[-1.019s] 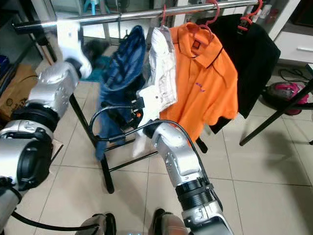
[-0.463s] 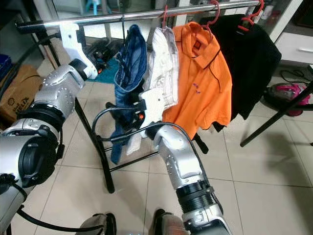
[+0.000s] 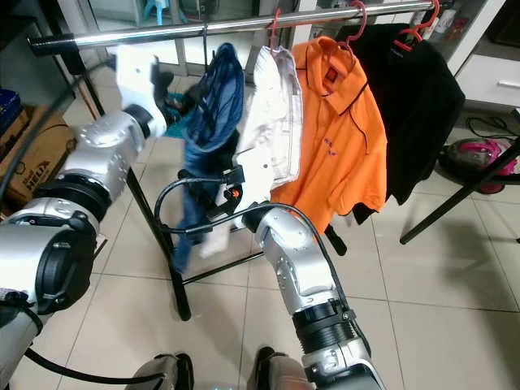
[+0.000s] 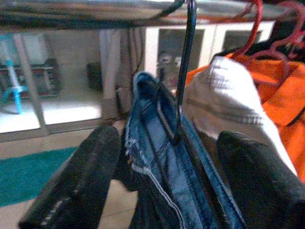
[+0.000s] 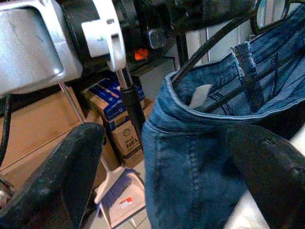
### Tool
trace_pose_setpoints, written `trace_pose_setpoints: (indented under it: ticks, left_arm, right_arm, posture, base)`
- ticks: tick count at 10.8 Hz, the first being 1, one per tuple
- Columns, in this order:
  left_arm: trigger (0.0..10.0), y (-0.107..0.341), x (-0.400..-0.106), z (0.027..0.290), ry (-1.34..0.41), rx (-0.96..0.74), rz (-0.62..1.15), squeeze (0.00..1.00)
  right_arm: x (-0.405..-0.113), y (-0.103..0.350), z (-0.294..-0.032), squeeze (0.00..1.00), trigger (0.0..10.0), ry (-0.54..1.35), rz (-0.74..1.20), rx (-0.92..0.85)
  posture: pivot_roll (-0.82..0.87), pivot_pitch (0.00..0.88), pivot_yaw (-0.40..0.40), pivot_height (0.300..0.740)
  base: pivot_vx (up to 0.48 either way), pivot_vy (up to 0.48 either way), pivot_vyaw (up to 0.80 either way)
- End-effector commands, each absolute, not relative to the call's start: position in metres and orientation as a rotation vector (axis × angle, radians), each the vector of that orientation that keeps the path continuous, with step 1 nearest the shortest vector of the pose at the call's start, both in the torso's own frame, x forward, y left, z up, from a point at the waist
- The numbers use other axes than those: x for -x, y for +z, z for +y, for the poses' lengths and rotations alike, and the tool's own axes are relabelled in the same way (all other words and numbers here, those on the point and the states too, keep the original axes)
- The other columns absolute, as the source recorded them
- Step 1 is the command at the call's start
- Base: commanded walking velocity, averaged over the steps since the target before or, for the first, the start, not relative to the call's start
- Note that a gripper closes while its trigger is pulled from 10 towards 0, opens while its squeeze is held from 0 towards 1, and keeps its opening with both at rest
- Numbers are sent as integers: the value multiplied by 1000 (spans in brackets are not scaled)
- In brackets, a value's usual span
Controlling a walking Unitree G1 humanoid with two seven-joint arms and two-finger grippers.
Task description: Hang hanger
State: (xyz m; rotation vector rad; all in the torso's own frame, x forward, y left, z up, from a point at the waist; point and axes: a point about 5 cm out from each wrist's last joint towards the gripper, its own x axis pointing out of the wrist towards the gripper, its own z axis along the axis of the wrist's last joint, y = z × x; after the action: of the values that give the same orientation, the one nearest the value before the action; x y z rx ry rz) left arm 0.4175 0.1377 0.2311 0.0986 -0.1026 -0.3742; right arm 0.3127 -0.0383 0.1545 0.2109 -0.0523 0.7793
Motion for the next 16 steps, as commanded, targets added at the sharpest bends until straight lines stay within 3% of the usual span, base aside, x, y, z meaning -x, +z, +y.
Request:
trace_pose_setpoints:
  ticks: [1, 4, 7, 8, 13, 14, 15, 16]
  left_arm:
    - [10000, 232, -419, 130, -356, -146, -79, 1000]
    - [10000, 247, -424, 111, -324, -183, -71, 1000]
    - [10000, 245, -426, 120, -239, -250, -10, 1000]
    - [10000, 230, -425, 129, -200, -242, 60, 0]
    - [10000, 216, -422, 119, -266, -170, 134, 0]
    - [2902, 213, -421, 118, -279, -185, 155, 0]
    - [0, 209, -420, 116, -302, -188, 176, 0]
    - [0, 207, -420, 116, -299, -138, 189, 0]
  right_arm:
    - [-314, 155, -41, 0, 10000, 760, -63, -207]
    - [-310, 155, -41, 0, 10000, 762, -60, -210]
    - [-303, 151, -44, 0, 10000, 750, -51, -207]
    - [-303, 151, -47, 0, 10000, 739, -48, -205]
    - [-301, 151, -50, 0, 10000, 731, -37, -197]
    - [-300, 151, -50, 0, 10000, 732, -36, -199]
    - [-300, 151, -49, 0, 10000, 734, -35, -200]
    - [-300, 151, -48, 0, 10000, 734, -37, -201]
  posture:
    - [-125, 139, -25, 740]
    - [-154, 159, -22, 740]
    - [-187, 174, -9, 740]
    - [-196, 176, -7, 740]
    - [-206, 175, -10, 740]
    - [-201, 177, -9, 740]
    - [-198, 176, -9, 740]
    - [-197, 174, -6, 740]
  base:
    - [0, 0, 0]
    - [0, 0, 0]
    - [0, 0, 0]
    - [0, 0, 0]
    - [0, 0, 0]
    - [0, 0, 0]
    - [0, 0, 0]
    - [0, 0, 0]
